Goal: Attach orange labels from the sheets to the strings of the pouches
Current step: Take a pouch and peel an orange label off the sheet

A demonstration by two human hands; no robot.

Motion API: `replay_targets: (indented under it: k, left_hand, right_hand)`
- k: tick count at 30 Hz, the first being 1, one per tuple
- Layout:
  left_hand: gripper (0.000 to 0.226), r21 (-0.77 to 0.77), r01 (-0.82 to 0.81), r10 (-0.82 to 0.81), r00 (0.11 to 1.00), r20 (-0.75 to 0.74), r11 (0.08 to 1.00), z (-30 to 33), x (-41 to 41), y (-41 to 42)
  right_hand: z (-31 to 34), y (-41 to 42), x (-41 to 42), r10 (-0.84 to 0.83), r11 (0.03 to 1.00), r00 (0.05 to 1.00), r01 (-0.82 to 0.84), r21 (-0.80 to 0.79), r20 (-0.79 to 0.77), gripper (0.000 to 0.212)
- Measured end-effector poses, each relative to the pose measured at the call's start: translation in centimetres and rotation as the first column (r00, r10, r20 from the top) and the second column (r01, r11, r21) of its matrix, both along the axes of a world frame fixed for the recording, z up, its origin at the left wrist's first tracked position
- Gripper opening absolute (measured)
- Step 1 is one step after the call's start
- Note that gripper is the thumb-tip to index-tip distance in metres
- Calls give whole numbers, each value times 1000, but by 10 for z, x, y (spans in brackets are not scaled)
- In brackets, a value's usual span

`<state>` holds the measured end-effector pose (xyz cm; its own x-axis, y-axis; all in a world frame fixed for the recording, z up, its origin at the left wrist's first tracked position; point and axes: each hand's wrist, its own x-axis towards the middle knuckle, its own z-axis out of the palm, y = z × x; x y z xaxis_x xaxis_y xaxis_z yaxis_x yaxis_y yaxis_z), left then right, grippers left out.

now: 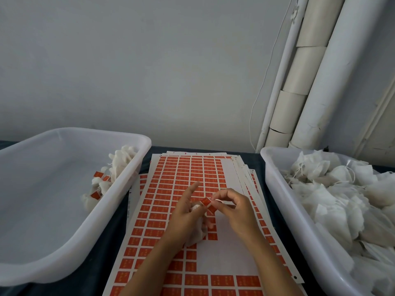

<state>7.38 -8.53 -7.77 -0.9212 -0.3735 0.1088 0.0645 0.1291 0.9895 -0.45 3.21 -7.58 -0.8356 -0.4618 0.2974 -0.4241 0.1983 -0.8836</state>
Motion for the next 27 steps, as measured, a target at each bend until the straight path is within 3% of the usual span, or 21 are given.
replay_targets:
  k: [6,9,11,14,18,27]
  left_hand:
    - [38,1,-16,16,1000,2,1000,-1,0,1]
    - [21,109,-2,-7,997,83,994,-2,-1,-2]
    - [23,193,14,-37,993,116,981,-2,-2,-4]
    - [45,220,124,-166,969,185,968,5,1,-5]
    - [33,213,199,-228,967,118,957,8,2,-12]
    - [26,178,88,-107,989,102,980,2,2,-9]
  right_hand:
    - [2,2,-1,-30,999,996,28,-27,-79,13]
    - [6,7,0,-18,997,993,9,-80,-113,18]
    - [8,9,1,24,995,992,-36,-92,-124,18]
    - [10,10,3,86,990,989,-98,-97,-121,16]
    - [13,12,1,132,979,987,-145,-142,-97,16]
    - [10,18,-4,47,997,993,-53,-50,-108,19]
